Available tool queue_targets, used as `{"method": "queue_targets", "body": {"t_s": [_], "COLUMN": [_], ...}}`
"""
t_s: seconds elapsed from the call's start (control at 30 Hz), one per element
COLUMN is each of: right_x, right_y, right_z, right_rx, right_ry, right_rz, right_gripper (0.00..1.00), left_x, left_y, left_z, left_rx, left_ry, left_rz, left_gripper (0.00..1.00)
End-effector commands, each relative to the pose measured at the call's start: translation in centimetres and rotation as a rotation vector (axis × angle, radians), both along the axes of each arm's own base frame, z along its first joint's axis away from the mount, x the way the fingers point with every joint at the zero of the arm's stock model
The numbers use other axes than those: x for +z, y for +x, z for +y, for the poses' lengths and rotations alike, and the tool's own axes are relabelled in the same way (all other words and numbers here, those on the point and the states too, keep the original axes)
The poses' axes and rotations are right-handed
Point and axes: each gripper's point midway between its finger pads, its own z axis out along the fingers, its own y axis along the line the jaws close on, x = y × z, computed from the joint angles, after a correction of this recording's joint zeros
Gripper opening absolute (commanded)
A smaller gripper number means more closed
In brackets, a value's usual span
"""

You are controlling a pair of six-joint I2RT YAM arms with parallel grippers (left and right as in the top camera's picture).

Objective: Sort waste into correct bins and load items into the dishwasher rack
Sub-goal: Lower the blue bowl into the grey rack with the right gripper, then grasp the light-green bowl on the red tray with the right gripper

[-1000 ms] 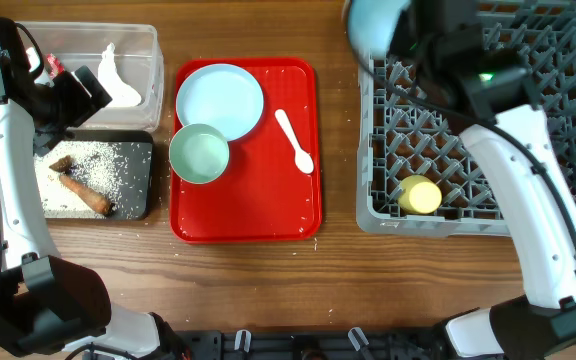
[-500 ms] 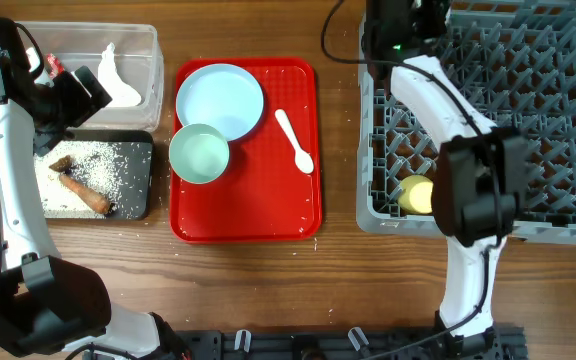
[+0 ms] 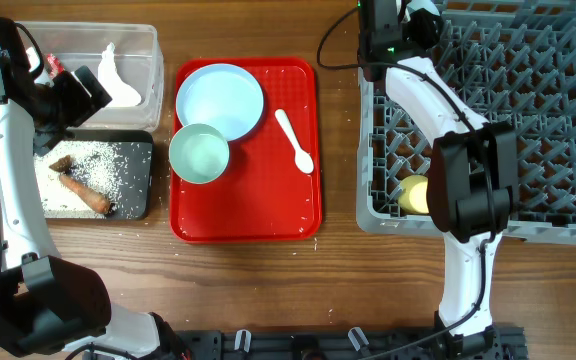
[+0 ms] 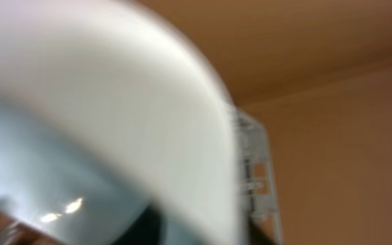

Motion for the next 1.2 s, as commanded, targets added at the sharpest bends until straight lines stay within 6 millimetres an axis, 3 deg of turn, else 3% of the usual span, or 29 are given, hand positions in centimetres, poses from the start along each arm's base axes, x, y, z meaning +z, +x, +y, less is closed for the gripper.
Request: {"method": "queue_targets", "body": {"t_s": [0.0, 0.07, 0.13, 0.23, 0.4, 0.5, 0.6, 0.67, 0.73, 0.77, 0.83, 1.0, 1.17], "right_x": [-2.3, -3.1, -3.0, -1.9, 2.0, 3.2, 3.6, 4.4, 5.4, 4.9, 2.6, -5.0, -7.6], "right_y": [0.3, 0.3, 0.1, 0.0, -0.5, -2.0, -4.7, -8.0, -11.8, -12.8, -13.6, -17.1, -18.2], "right_z": [1.7, 2.5, 3.1, 4.1, 6.9, 9.6, 15.0, 20.4, 26.5, 28.3, 30.3, 35.4, 36.7], "right_rx": [0.041, 0.081, 0.084, 0.105, 0.2, 0.263, 0.366, 0.491, 0.578, 0.57, 0.531, 0.46, 0.428], "right_ry": [0.125, 0.16, 0.172, 0.178, 0.254, 0.437, 0.776, 1.067, 1.464, 1.556, 1.564, 1.382, 1.148], "right_rz": [-0.009, 0.028, 0.022, 0.003, -0.033, -0.024, 0.048, 0.181, 0.368, 0.434, 0.497, 0.605, 0.501], "right_gripper": [0.73, 0.91, 0.99, 1.0, 1.0, 1.0, 1.0, 1.0, 1.0, 0.95, 0.89, 0.79, 0.75], "left_x": [0.5, 0.5, 0.5, 0.5, 0.5, 0.5, 0.5, 0.5, 0.5, 0.5, 0.5, 0.5, 0.5], "left_y": [0.1, 0.1, 0.1, 0.1, 0.1, 0.1, 0.1, 0.1, 0.1, 0.1, 0.1, 0.1, 0.1], "left_z": [0.2, 0.2, 0.2, 0.2, 0.2, 0.2, 0.2, 0.2, 0.2, 0.2, 0.2, 0.2, 0.2], "left_rx": [0.006, 0.006, 0.006, 0.006, 0.006, 0.006, 0.006, 0.006, 0.006, 0.006, 0.006, 0.006, 0.006], "left_ry": [0.007, 0.007, 0.007, 0.007, 0.007, 0.007, 0.007, 0.007, 0.007, 0.007, 0.007, 0.007, 0.007], "left_rz": [-0.014, -0.014, -0.014, -0.014, -0.014, -0.014, -0.014, -0.014, -0.014, -0.014, -0.014, -0.014, -0.014], "left_gripper": [1.0, 1.0, 1.0, 1.0, 1.0, 1.0, 1.0, 1.0, 1.0, 1.0, 1.0, 1.0, 1.0]}}
